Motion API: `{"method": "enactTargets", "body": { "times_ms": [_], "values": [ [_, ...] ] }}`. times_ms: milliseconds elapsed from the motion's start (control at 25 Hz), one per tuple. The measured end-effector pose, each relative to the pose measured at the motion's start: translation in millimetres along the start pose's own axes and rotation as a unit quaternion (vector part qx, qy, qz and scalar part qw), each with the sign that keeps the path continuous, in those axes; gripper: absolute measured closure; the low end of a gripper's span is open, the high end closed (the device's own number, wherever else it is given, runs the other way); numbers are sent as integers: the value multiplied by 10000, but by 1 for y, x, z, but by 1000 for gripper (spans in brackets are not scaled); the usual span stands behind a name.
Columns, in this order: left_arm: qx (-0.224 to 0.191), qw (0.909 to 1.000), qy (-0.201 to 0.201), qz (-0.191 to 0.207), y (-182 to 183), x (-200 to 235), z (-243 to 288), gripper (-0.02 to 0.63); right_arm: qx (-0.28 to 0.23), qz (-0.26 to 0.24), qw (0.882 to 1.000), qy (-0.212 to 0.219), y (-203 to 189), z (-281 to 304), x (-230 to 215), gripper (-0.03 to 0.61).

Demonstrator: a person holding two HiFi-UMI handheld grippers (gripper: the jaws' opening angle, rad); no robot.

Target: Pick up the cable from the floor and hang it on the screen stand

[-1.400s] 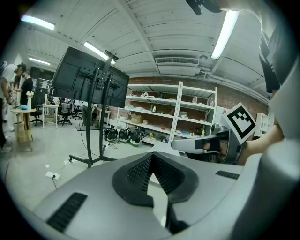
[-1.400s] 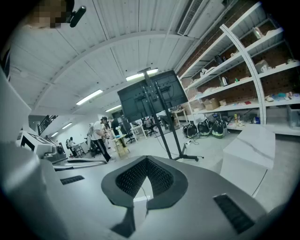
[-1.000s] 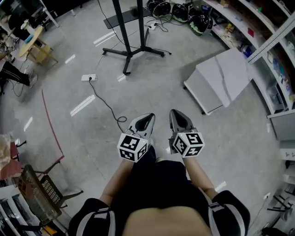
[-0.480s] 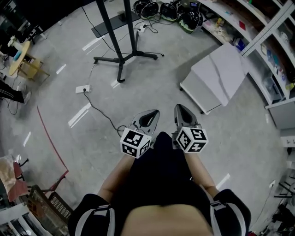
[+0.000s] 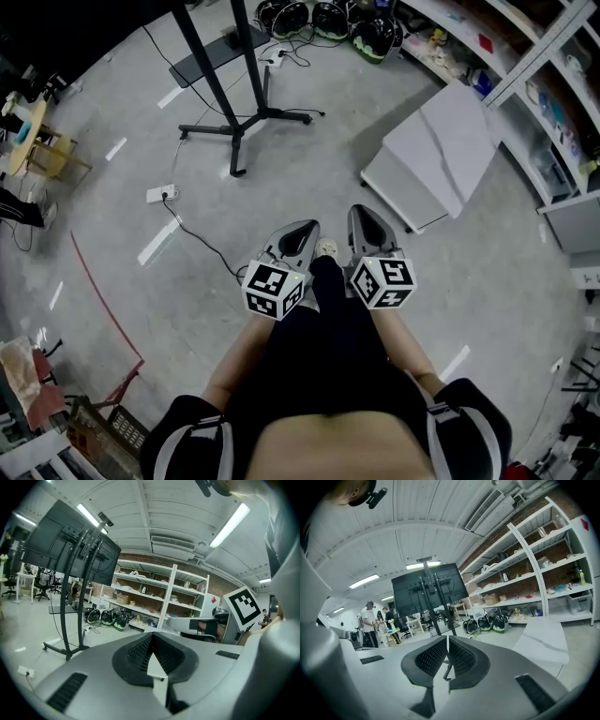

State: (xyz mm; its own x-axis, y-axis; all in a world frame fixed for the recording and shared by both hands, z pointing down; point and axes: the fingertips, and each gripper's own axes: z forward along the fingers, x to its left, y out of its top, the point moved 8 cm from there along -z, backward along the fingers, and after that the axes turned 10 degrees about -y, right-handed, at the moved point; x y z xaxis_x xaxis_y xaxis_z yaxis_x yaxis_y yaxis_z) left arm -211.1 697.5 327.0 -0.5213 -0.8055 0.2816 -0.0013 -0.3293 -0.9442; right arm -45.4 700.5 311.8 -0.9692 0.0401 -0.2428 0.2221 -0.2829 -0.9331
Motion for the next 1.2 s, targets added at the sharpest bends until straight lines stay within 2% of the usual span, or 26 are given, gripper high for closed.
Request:
{"method": "enactTargets", "body": {
  "times_ms": [200,760,1200],
  "values": [
    [16,10000,56,-28,16,20,40,611,-4,-47,9998,188,16,36,-13,554],
    [-53,9994,327,-127,68,89,153,611,93,-112,9993,351,67,151,-75,554],
    [20,9990,436,-138,80,126,223,611,74,-97,9991,409,85,212,-118,554]
  ]
}}
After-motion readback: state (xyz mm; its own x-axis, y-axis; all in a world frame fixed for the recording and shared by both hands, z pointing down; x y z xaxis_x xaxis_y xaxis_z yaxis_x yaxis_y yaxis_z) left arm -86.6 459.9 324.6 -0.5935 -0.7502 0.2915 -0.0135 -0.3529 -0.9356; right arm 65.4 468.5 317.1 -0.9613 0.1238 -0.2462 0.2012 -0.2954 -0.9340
